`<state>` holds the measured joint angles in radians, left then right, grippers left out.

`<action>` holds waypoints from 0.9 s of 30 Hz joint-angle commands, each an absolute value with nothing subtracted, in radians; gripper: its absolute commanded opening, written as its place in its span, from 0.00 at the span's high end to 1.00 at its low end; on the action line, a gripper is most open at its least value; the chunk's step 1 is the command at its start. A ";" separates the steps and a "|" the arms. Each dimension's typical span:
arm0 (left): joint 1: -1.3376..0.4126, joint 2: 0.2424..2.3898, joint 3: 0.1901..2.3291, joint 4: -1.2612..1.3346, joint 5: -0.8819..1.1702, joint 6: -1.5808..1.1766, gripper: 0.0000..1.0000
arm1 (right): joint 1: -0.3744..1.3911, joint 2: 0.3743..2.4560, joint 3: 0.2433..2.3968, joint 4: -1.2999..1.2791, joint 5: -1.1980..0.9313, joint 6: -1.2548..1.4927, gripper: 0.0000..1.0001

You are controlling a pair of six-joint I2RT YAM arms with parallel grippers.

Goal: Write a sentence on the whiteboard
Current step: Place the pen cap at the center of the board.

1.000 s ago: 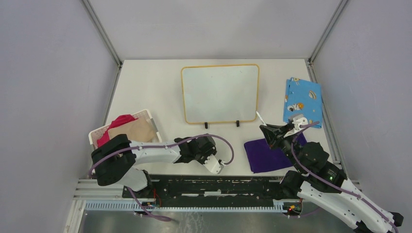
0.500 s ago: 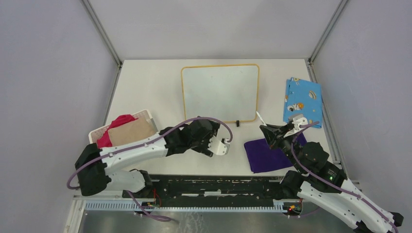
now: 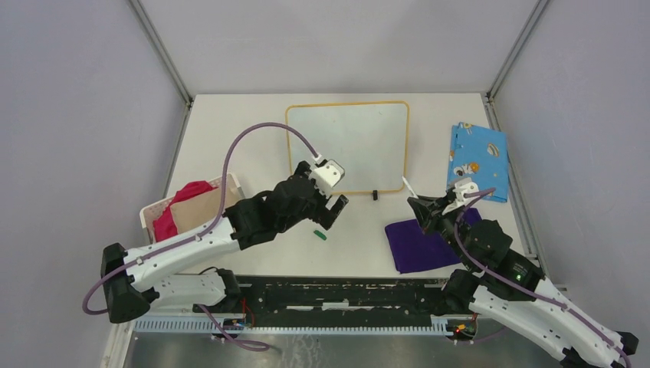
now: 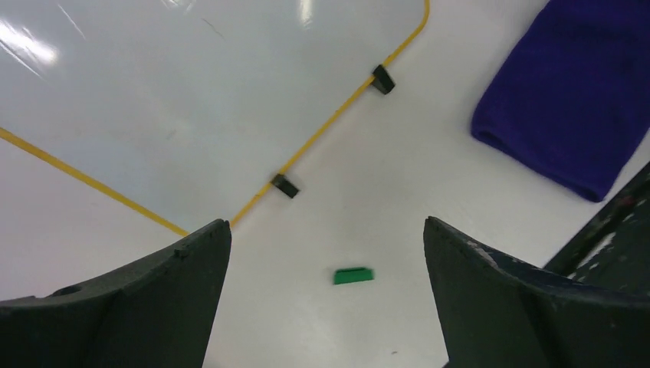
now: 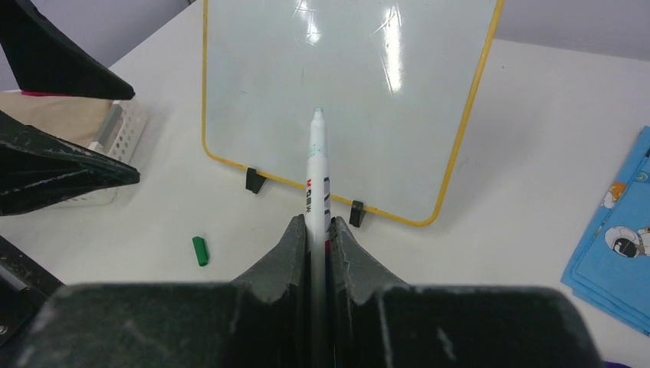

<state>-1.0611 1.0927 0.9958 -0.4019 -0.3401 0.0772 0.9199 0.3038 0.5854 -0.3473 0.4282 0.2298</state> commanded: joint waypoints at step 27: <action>-1.119 1.557 0.989 -0.649 -0.509 -1.322 0.21 | 0.918 0.310 0.627 -0.367 0.461 0.233 1.00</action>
<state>-1.1172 1.5394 0.9398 -0.5827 -0.4416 -1.1751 0.9199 0.3176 0.5892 -0.3782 0.4282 0.2337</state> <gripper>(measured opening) 0.779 0.151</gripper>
